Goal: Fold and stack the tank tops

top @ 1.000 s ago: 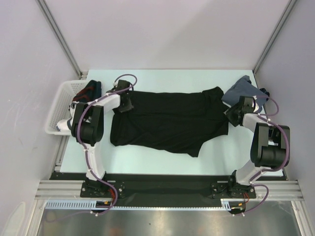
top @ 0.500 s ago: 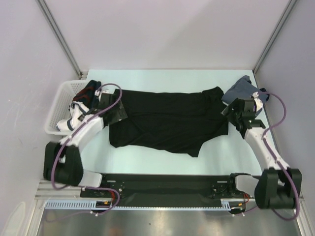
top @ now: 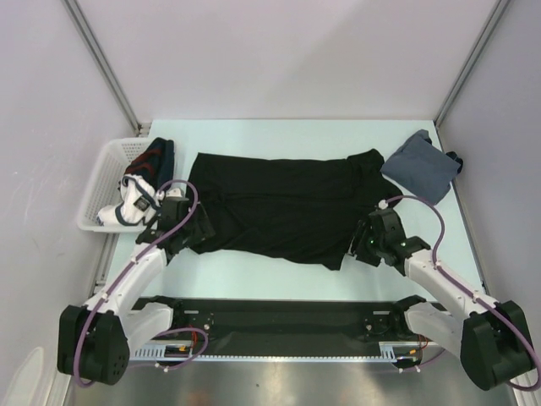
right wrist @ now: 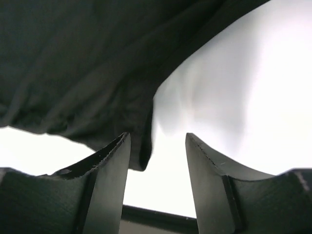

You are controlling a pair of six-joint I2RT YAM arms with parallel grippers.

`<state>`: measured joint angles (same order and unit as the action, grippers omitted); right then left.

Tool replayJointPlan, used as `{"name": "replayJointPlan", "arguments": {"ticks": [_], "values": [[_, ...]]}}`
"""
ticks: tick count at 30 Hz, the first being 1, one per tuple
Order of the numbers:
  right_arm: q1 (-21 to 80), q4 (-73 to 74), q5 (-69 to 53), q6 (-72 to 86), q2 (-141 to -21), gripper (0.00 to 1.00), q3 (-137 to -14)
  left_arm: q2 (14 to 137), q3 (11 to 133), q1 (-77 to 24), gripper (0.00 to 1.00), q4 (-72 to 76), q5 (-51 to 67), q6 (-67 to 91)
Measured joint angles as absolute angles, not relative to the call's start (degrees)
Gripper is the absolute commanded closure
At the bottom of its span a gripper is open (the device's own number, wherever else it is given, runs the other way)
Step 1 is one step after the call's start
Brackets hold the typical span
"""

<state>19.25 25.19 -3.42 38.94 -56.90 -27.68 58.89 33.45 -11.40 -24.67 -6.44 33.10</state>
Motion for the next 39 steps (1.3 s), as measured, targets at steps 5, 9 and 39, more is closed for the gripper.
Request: {"name": "replayJointPlan", "arguments": {"ticks": [5, 9, 39], "values": [[24.8, 23.1, -5.0, 41.7, -57.9, 0.50, -27.0, 55.9, 29.6, -11.4, 0.18, -23.5, -3.6, 34.6], [26.7, 21.1, -5.1, 43.2, -58.5, 0.57, -26.7, 56.1, 28.8, -11.4, 0.19, -22.8, -2.8, 35.1], [26.9, 24.5, 3.9, 45.6, -53.6, 1.00, -23.2, 64.4, 28.8, -11.4, 0.54, -20.9, -6.5, 36.1]]}}
